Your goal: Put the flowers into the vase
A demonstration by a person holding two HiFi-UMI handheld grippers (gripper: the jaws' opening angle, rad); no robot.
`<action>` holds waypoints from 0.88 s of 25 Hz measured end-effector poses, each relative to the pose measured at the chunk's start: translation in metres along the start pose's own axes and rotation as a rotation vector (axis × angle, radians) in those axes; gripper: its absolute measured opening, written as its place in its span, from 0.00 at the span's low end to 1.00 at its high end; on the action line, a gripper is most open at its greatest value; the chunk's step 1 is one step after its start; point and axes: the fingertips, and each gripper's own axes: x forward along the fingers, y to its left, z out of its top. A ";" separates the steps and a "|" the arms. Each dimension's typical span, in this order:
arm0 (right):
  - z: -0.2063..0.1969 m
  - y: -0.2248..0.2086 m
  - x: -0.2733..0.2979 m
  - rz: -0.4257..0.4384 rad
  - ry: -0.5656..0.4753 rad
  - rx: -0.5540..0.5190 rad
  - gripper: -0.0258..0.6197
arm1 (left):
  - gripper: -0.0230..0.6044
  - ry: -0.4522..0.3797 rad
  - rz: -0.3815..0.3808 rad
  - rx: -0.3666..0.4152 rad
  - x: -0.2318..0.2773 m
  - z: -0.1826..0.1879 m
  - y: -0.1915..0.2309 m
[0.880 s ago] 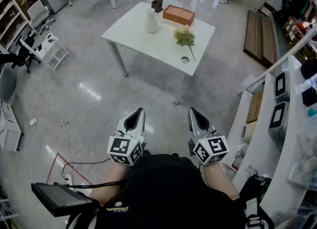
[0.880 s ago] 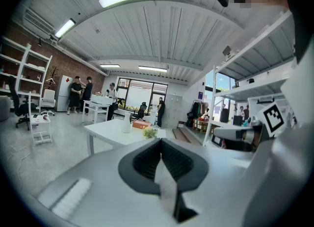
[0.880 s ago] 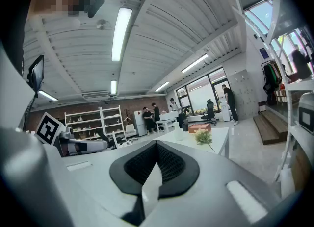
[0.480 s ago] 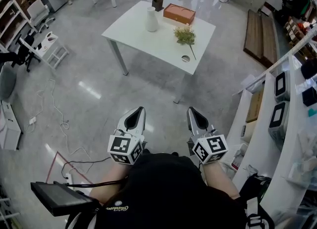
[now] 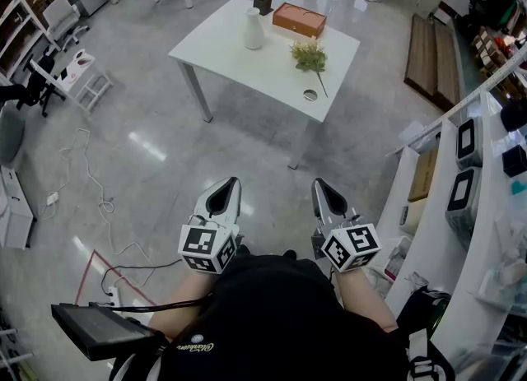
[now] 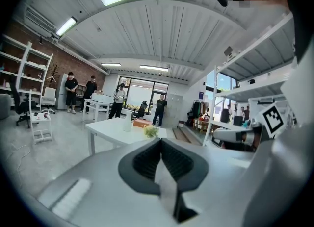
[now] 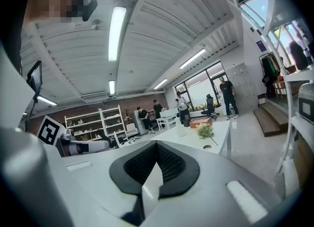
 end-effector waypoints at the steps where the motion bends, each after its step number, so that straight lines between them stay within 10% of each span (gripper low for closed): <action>1: 0.000 0.001 0.001 -0.002 0.000 -0.002 0.04 | 0.05 0.000 0.001 -0.002 -0.001 0.000 0.002; 22: -0.023 0.074 0.060 -0.034 0.027 -0.030 0.04 | 0.05 0.019 -0.004 -0.036 -0.031 -0.013 0.096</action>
